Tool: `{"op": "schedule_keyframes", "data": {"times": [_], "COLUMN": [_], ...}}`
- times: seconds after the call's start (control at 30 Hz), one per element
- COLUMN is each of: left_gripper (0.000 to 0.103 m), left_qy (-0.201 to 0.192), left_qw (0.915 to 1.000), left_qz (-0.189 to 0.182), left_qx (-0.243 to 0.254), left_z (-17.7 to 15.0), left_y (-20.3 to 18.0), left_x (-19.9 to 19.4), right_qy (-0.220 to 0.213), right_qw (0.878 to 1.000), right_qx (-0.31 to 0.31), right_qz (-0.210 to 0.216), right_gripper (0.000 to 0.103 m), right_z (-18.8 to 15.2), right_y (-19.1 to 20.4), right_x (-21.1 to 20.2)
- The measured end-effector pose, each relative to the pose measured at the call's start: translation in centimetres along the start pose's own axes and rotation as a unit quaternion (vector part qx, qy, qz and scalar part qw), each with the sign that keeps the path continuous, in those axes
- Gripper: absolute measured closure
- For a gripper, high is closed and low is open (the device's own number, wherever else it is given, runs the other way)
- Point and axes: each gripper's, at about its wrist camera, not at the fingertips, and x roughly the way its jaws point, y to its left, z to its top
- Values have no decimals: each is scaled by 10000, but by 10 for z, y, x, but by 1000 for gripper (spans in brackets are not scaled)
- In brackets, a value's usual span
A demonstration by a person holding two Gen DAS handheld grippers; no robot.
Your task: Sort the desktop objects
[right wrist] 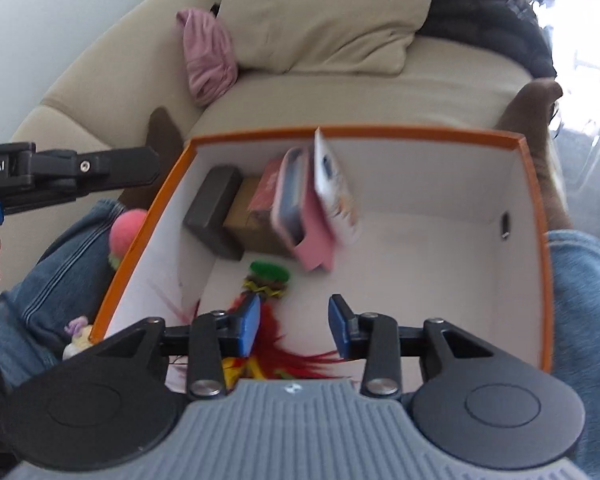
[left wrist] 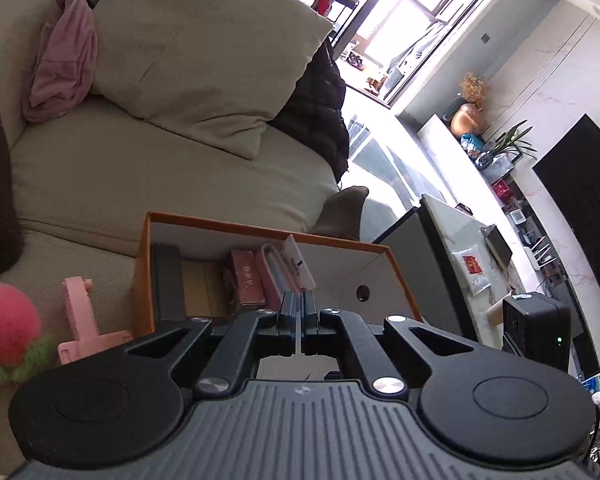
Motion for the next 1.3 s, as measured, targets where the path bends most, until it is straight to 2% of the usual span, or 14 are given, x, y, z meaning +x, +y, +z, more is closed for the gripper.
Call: {"op": "schedule_keyframes", "data": {"times": [0.03,0.1,0.23,0.33,0.37,0.4,0.43,0.47,0.53,0.67,0.87,1.0,1.23,1.3], "left_gripper": [102,100,98,98,98,98,98,98,98,98,98,98,98,98], "left_qy": [29,31,-49,-112,-127,-139,-151,-158,-160,-148,-180,-179,-186,-185], "left_qw": [10000,9999,9995,9994,9993,9993,9992,9992,9991,9991,9991,9990,9989,9990], "left_qz": [39,112,269,248,239,234,230,226,226,190,103,101,140,140], "left_qx": [-13,-53,-132,-221,-243,-264,-281,-294,-312,-341,-378,-402,-409,-391], "left_z": [-4,-9,-15,-15,-16,-16,-17,-17,-19,-22,-25,-27,-27,-27], "left_y": [3,9,20,25,27,28,29,31,32,34,34,34,34,33], "left_x": [-3,-8,-19,-23,-24,-25,-25,-26,-26,-26,-27,-28,-29,-29], "right_qy": [163,441,833,1148,1246,1306,1382,1403,1205,524,-348,-656,-1032,-1051], "right_qw": [9999,9990,9964,9930,9918,9911,9902,9900,9927,9982,9986,9957,9860,9795], "right_qx": [-17,-72,-134,-175,-165,-98,-16,72,105,230,392,540,1189,1498], "right_qz": [50,22,-90,-195,-230,-226,-180,-108,17,177,-52,-376,-552,-839], "right_gripper": [57,47,46,50,59,83,95,101,103,103,103,103,103,95], "right_z": [-2,-3,-4,-6,-6,-7,-8,-8,-11,-11,3,11,41,49], "right_y": [5,12,18,20,19,19,17,15,15,13,7,-10,-60,-79], "right_x": [10,27,51,65,69,73,76,76,68,30,-32,-52,-55,-52]}}
